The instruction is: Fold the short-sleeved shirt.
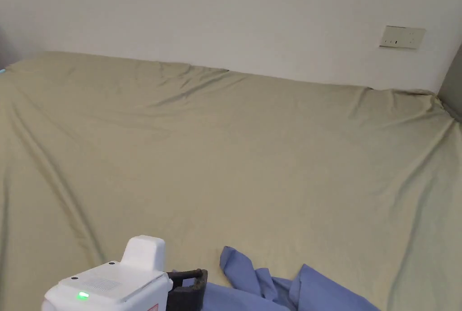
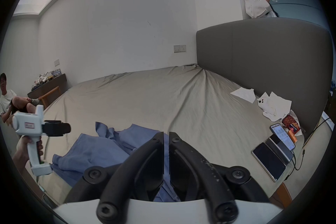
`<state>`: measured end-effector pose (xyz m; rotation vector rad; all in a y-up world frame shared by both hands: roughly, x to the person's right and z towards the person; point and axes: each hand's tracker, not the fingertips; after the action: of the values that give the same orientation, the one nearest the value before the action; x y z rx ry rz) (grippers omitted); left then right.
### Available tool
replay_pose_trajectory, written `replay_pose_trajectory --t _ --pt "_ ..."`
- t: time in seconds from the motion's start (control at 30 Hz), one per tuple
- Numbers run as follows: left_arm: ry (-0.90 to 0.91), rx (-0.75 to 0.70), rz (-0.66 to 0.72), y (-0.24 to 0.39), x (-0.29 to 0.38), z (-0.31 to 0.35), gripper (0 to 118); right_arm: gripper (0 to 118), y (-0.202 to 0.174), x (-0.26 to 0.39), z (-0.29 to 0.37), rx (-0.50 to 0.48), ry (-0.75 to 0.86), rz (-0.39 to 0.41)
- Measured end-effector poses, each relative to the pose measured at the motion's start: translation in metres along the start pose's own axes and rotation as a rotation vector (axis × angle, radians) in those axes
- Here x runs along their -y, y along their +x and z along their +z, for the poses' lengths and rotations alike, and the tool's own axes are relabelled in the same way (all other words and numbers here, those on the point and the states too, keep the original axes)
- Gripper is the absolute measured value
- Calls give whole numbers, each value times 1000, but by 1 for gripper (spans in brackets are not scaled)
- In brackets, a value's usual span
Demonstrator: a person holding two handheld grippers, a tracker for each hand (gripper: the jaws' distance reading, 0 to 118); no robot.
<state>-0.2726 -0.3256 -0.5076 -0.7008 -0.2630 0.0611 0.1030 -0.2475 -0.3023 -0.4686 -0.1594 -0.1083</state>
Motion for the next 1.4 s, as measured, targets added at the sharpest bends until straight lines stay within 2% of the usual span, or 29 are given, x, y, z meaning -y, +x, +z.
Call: replay_pose_trajectory --t 0.03,0.07,0.27,0.37,0.43,0.47,0.5,0.57,0.6,0.63,0.67,0.73,0.77,0.87,0.93,0.97,1.0,1.07,1.1,1.13,1.2,1.4 --pt "0 3 -2 -2 1 -11 99 8 -1 0 -4 7 -9 0" --pt "-28 -2 -17 -2 2 -21 104 8 -1 0 -7 11 -15 -3" --pt "-224 -36 -84 -6 24 -73 101 8 -3 -4 -23 -5 -40 -21" --pt "-177 -47 -101 2 20 -64 101 8 -5 -3 -25 -11 -47 -14" --pt "-131 -39 -106 7 23 -53 80 8 -4 1 -28 -14 -58 -13" --pt "-116 -48 -115 12 25 -49 65 8 -4 2 -29 -14 -66 -14" --pt "-111 -60 -127 16 27 -46 43 8 -4 5 -30 -11 -79 -17" --pt "-117 -35 -142 19 29 -42 7 8 -4 9 -28 -7 -95 -18" --pt "-124 19 -122 23 30 -40 5 8 -3 11 -26 -3 -102 -17" --pt "-121 -37 -122 25 28 -38 5 8 -1 12 -22 2 -105 -16" --pt "-131 -26 -112 23 25 -34 5 8 1 13 -18 7 -106 -15" --pt "-133 60 33 17 19 -18 5 8 9 15 -8 32 -105 -16" --pt "-103 75 63 16 18 -9 5 8 14 16 -4 45 -101 -19" --pt "-9 52 57 14 15 29 5 8 30 24 9 97 -111 -19" --pt "20 53 71 12 15 53 5 8 41 36 9 106 -181 -20" --pt "24 62 81 10 15 61 5 11 45 44 9 105 -209 -31" --pt "27 66 86 9 16 69 5 32 49 54 6 96 -240 -45" --pt "38 51 72 14 20 83 5 95 53 72 -2 70 -296 -51" --pt "42 36 57 15 22 89 5 118 53 79 -3 46 -312 -46" --pt "41 27 52 16 24 93 5 118 52 86 -3 25 -315 -57" --pt "42 24 61 17 27 101 5 108 48 92 -4 20 -324 -46" --pt "67 -20 118 12 34 118 5 108 47 104 -23 -3 -349 -31"
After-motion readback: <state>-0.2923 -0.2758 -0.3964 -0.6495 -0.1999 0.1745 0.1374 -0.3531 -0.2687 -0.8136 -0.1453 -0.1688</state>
